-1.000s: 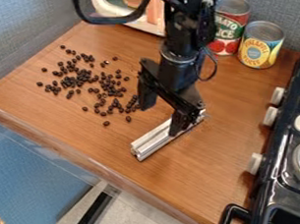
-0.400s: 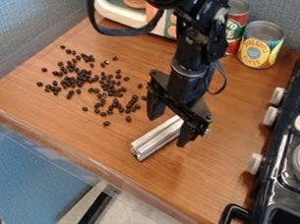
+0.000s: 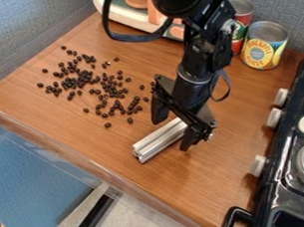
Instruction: Sweep into pile
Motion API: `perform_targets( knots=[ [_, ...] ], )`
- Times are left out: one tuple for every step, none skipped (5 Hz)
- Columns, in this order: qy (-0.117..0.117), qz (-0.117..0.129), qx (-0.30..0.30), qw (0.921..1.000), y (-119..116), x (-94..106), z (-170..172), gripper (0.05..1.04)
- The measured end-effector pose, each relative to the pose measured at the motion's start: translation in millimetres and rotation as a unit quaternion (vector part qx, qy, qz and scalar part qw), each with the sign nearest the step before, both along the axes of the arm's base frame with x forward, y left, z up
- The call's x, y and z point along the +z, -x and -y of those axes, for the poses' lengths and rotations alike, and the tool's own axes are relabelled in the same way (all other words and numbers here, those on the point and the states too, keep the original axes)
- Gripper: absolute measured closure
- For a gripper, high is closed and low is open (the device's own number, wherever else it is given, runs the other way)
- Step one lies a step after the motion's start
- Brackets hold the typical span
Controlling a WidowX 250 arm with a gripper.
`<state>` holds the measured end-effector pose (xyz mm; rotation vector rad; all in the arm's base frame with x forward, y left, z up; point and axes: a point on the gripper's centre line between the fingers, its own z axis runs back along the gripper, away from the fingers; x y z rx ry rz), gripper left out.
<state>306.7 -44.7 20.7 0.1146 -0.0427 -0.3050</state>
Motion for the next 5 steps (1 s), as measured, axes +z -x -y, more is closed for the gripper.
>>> perform_targets(
  knots=[
    [-0.005,-0.003,-0.003,1.0000,-2.8,-2.6,-0.8,0.437],
    [-0.008,0.001,-0.003,1.0000,-4.3,-2.7,-4.5,0.709],
    [-0.006,-0.008,-0.002,0.9999,-1.1,-3.3,-6.9,0.720],
    [0.008,-0.025,0.003,0.9997,5.4,3.8,-13.8,0.720],
    [0.031,-0.011,0.014,0.9994,6.6,31.0,-19.8,0.720]
  ],
)
